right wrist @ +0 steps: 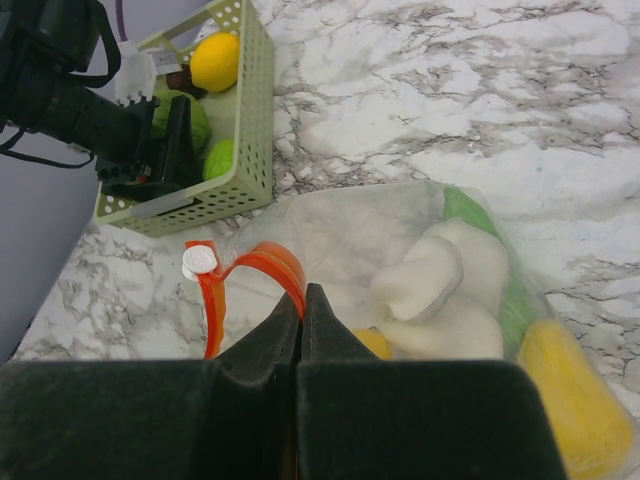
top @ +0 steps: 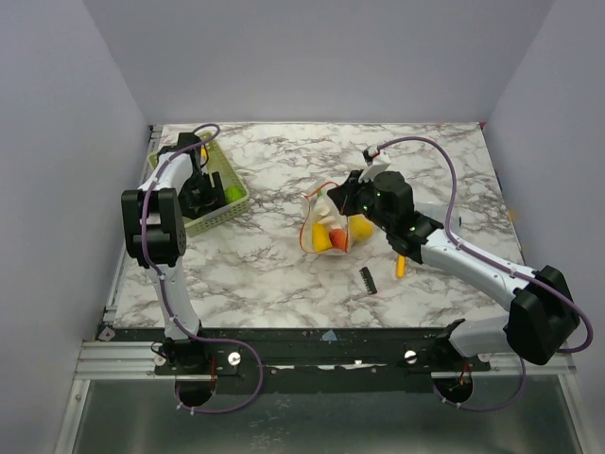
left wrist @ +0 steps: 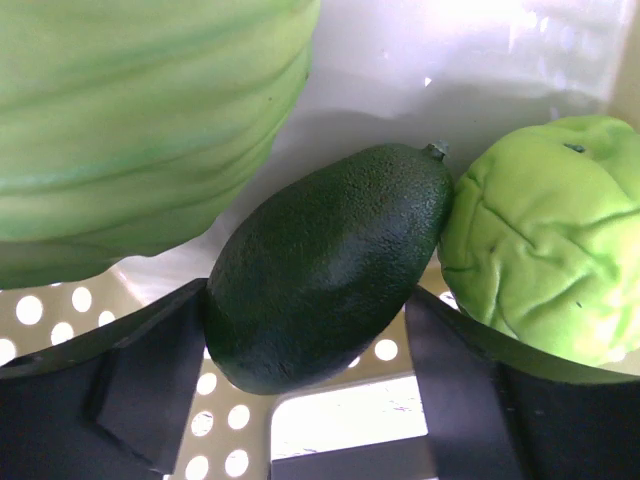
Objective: Place the food in the zip-top bag and seal the zipper
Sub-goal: Pick up the fake fruit from the bin, then place the fake fruit in the zipper food storage bag.
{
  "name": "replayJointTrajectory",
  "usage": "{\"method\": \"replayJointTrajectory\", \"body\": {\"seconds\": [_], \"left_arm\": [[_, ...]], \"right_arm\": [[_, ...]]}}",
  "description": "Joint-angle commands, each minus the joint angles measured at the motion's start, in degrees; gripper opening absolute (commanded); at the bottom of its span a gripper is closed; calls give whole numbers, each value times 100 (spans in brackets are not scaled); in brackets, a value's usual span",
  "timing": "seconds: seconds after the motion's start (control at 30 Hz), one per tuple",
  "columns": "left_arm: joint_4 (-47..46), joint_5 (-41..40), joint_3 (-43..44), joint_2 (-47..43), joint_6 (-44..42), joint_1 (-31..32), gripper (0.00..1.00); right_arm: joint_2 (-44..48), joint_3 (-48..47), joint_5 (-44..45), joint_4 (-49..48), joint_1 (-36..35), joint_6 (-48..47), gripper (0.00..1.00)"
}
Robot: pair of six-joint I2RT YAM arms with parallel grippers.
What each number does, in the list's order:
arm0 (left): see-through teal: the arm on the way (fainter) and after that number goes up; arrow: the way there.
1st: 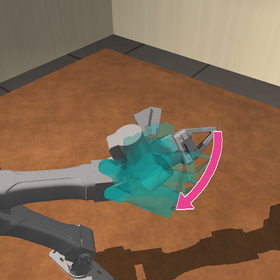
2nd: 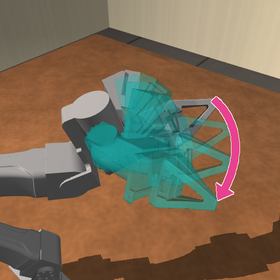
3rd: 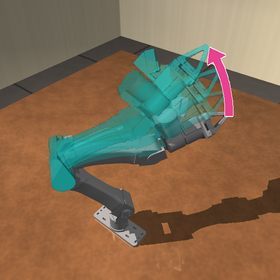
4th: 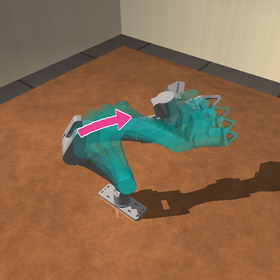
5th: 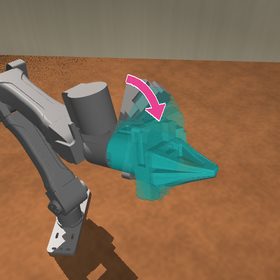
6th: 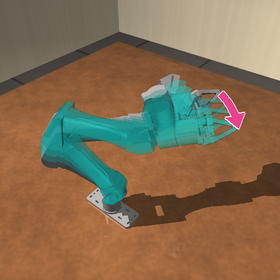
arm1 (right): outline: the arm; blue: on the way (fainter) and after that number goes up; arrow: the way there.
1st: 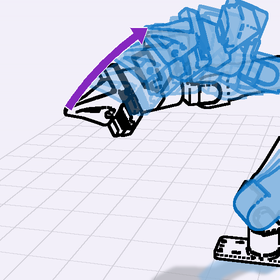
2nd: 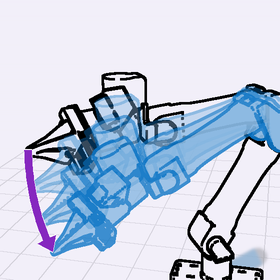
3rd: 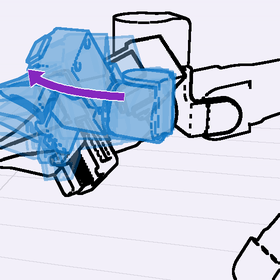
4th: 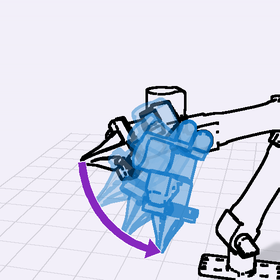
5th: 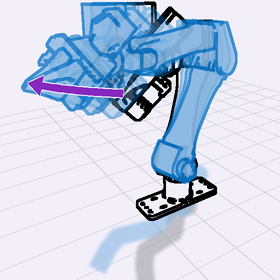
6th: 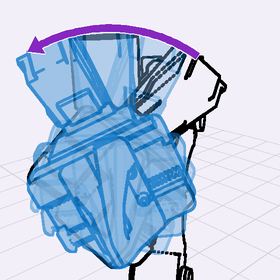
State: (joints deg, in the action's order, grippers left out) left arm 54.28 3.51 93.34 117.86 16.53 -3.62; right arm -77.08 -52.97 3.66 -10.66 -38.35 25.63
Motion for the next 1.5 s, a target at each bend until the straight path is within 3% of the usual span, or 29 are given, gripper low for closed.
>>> {"method": "replayJointTrajectory", "body": {"seconds": [0.0,0.2,0.43,0.67,0.83,1.17,1.3,1.47], "left_arm": [[162,-175,225,97,60,19,71],[47,-294,90,-258,120,23,38],[-190,-302,-210,-1354,219,75,20],[-160,-362,-262,-2476,92,502,17],[-745,1043,-719,-3184,30,1114,16],[-2058,2550,-1930,-4306,-54,2643,15],[-2676,2854,-2500,-4438,262,3310,16],[-2618,2708,-2470,-4043,332,3800,18]], "right_arm": [[83,86,-47,-146,-16,26,1],[94,89,-51,-140,-23,22,0],[60,86,-59,-141,-19,20,0],[-24,80,-42,-140,-23,15,1],[-77,78,-34,-139,-22,8,1],[-26,98,-1,-135,-21,2,1],[32,165,73,-220,-18,-5,0],[42,195,51,-261,-18,-6,1]]}}
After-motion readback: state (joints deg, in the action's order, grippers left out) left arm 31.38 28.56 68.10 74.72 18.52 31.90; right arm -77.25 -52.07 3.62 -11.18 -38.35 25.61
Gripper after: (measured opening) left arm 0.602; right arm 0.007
